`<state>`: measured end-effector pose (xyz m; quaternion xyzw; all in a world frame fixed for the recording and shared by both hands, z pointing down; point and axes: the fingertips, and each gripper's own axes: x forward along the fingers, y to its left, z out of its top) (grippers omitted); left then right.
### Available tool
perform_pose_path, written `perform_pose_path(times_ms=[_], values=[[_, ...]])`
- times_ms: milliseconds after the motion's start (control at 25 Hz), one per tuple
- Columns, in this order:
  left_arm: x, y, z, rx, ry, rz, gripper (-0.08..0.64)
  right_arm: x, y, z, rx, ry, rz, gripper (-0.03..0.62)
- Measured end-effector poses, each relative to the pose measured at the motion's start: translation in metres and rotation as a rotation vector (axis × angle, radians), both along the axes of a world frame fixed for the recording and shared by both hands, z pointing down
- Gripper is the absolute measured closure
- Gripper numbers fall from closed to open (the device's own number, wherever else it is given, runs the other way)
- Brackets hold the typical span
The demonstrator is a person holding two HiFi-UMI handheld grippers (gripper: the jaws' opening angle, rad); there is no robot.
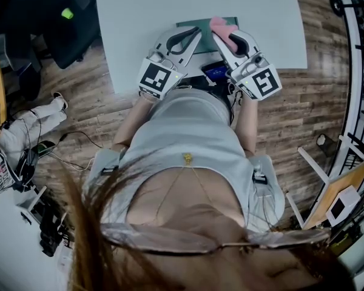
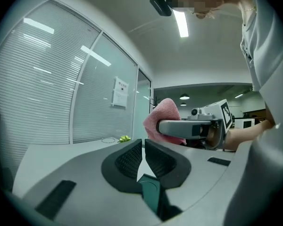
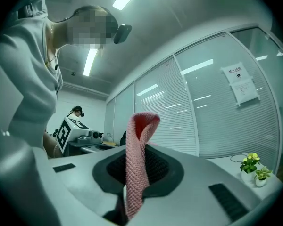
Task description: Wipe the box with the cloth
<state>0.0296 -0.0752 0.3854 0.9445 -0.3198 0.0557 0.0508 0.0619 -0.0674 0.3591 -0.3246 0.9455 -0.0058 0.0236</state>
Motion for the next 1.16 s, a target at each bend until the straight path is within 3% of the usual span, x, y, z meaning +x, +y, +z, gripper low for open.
perform_pose_path(times_ms=[200,1160], values=[[0.002,0.002,-0.009,-0.007,0.037,-0.001,0.518,0.001,0.002,-0.002,0.005,0.028,0.028,0.552],[0.017,-0.008,-0.004,-0.009,0.001,-0.015,0.518,0.012,-0.01,0.015,-0.029,0.064,0.036,0.552]])
